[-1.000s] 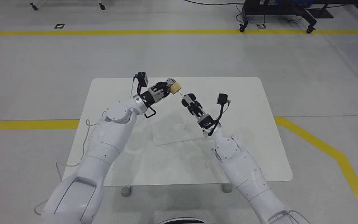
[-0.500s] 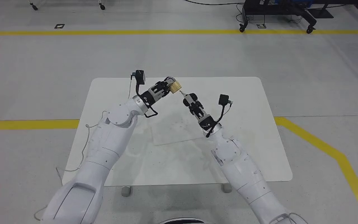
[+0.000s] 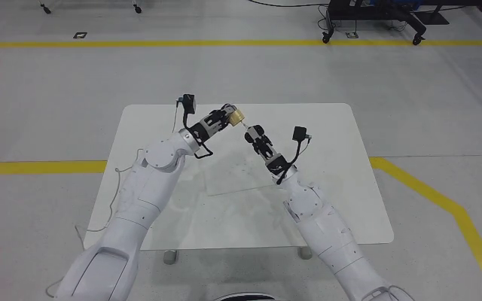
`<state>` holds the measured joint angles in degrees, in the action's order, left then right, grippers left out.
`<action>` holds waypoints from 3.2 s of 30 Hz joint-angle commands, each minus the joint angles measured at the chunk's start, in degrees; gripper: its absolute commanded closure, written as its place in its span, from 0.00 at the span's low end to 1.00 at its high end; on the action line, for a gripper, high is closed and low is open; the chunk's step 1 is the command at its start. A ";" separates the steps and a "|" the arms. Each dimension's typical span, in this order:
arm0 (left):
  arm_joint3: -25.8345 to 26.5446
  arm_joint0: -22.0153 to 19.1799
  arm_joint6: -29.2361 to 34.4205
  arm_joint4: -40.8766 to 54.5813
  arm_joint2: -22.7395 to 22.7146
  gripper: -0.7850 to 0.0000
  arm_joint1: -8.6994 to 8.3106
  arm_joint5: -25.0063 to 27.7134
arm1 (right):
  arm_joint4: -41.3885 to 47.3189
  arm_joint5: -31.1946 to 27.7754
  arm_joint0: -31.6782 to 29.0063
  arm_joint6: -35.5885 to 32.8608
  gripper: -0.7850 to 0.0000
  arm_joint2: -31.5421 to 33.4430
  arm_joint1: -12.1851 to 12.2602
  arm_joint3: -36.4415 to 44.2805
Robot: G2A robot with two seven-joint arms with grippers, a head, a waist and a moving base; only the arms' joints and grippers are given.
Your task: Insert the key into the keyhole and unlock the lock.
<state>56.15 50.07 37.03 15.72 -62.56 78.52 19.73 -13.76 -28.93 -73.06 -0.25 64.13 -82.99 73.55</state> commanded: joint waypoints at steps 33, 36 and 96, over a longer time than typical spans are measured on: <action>0.88 0.84 0.34 -0.40 -0.80 1.00 0.00 0.54 | 2.50 -0.21 -0.57 -2.04 1.00 -0.11 -0.18 0.18; 1.01 0.85 0.40 -0.71 -0.90 1.00 -0.05 0.47 | 2.31 -0.12 -0.67 -1.97 1.00 -0.10 -0.18 0.28; 4.09 4.49 -8.26 -2.32 -2.03 1.00 0.07 5.45 | 25.91 -0.74 -1.59 -11.58 0.50 0.61 -0.77 3.16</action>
<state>60.27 54.33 29.63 13.33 -64.68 78.49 23.80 2.12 -30.36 -74.55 -7.71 64.29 -83.90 76.38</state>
